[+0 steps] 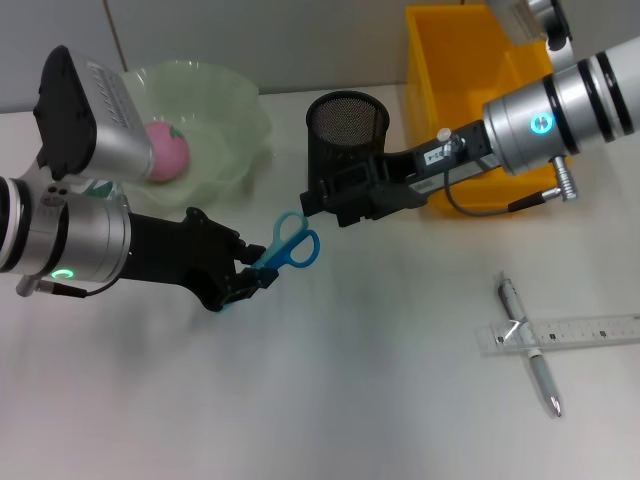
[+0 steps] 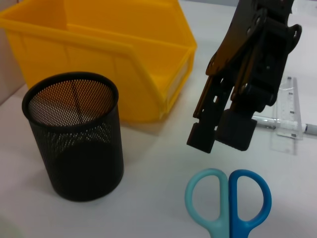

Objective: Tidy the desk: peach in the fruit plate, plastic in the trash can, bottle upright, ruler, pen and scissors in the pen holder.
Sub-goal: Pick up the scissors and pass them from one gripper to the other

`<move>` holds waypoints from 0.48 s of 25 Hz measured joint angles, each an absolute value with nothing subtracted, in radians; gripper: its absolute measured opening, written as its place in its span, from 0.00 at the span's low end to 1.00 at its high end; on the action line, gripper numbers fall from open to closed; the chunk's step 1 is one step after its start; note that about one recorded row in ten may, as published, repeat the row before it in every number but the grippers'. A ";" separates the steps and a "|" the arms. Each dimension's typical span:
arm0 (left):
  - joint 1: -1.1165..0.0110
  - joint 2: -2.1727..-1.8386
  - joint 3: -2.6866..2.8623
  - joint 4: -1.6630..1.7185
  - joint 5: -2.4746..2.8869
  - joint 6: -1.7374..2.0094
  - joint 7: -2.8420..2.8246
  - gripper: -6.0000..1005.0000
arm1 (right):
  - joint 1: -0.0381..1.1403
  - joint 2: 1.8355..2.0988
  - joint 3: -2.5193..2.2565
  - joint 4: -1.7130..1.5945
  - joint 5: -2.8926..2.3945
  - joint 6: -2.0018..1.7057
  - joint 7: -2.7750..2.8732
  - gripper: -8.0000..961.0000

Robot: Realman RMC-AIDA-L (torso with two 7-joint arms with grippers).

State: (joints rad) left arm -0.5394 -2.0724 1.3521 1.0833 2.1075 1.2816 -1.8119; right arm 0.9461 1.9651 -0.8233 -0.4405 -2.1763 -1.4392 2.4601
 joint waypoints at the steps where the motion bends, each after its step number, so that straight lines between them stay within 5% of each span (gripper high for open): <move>1: -0.543 -2.073 1.354 1.073 2.108 1.276 -1.806 0.29 | 0.946 1.969 -0.823 -0.440 -2.176 -1.437 2.460 0.75; 12: -0.560 -2.073 1.362 1.064 2.108 1.261 -1.805 0.30 | 0.958 1.986 -0.833 -0.440 -2.176 -1.420 2.481 0.75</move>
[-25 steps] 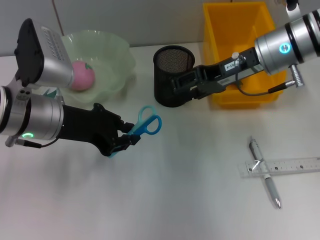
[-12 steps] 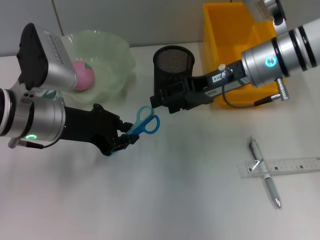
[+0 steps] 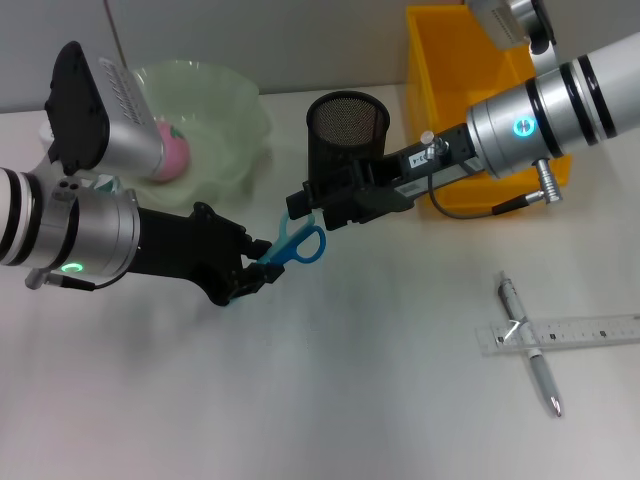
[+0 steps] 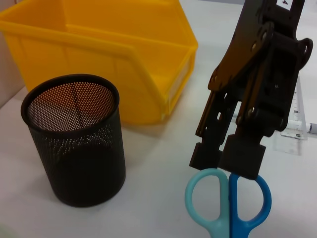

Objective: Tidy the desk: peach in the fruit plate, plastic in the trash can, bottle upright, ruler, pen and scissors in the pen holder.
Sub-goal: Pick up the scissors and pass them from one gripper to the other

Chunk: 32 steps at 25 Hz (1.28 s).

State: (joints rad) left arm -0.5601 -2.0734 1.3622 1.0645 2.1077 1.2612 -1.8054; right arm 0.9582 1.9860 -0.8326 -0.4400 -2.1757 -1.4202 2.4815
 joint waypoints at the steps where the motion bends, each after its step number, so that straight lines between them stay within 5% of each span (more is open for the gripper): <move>1: -0.561 -2.074 1.362 1.064 2.108 1.259 -1.805 0.30 | 0.958 1.987 -0.833 -0.439 -2.176 -1.419 2.482 0.75; 32: -0.565 -2.071 1.361 1.069 2.100 1.254 -1.805 0.32 | 0.971 2.012 -0.847 -0.412 -2.181 -1.366 2.483 0.71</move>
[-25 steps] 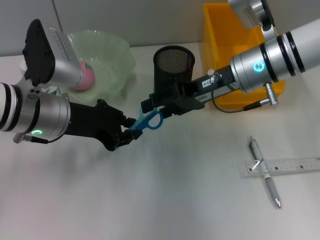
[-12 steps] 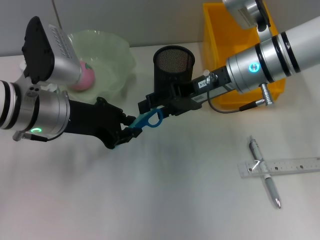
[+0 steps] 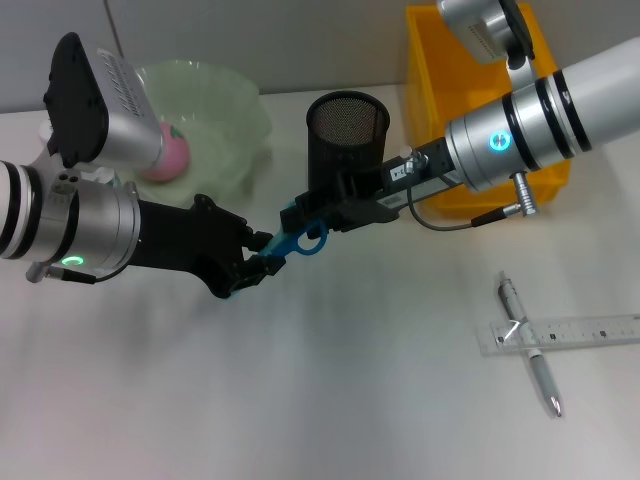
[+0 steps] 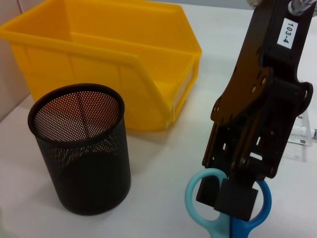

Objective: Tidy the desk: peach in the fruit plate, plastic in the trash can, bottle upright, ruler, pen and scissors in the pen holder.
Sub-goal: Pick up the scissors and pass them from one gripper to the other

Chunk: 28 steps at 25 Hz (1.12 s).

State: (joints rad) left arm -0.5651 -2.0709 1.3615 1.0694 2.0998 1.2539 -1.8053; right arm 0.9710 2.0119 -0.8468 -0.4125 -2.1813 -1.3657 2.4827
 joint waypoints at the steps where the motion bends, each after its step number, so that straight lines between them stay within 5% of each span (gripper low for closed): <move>1: -0.565 -2.071 1.362 1.069 2.099 1.254 -1.805 0.32 | 0.971 2.012 -0.847 -0.413 -2.181 -1.365 2.482 0.70; 3: -0.565 -2.071 1.362 1.069 2.099 1.253 -1.805 0.32 | 0.971 2.014 -0.847 -0.413 -2.181 -1.364 2.481 0.45; 28: -0.566 -2.072 1.364 1.066 2.095 1.252 -1.804 0.34 | 0.976 2.022 -0.871 -0.413 -2.181 -1.341 2.475 0.26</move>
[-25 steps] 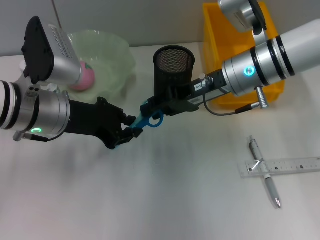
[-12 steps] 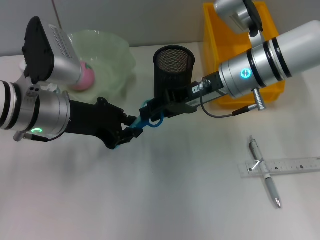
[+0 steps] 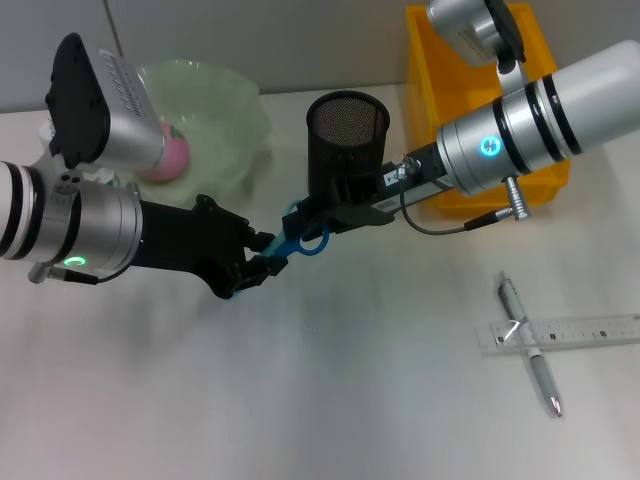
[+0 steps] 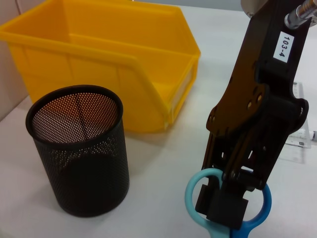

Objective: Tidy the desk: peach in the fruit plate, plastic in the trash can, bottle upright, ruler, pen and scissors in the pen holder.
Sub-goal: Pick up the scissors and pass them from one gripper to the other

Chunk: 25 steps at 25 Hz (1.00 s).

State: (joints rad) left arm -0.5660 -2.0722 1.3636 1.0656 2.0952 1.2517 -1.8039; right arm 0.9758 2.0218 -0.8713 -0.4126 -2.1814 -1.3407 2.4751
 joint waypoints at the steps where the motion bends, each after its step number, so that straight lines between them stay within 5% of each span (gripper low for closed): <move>1: -0.566 -2.072 1.364 1.066 2.095 1.252 -1.804 0.34 | 0.976 2.022 -0.871 -0.413 -2.181 -1.341 2.475 0.26; 25: -0.568 -2.074 1.376 1.063 2.095 1.240 -1.801 0.36 | 0.976 2.023 -0.871 -0.413 -2.176 -1.341 2.472 0.21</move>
State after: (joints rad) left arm -0.5676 -2.0739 1.3760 1.0632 2.0954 1.2398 -1.8008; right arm 0.9756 2.0234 -0.8713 -0.4126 -2.1758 -1.3410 2.4721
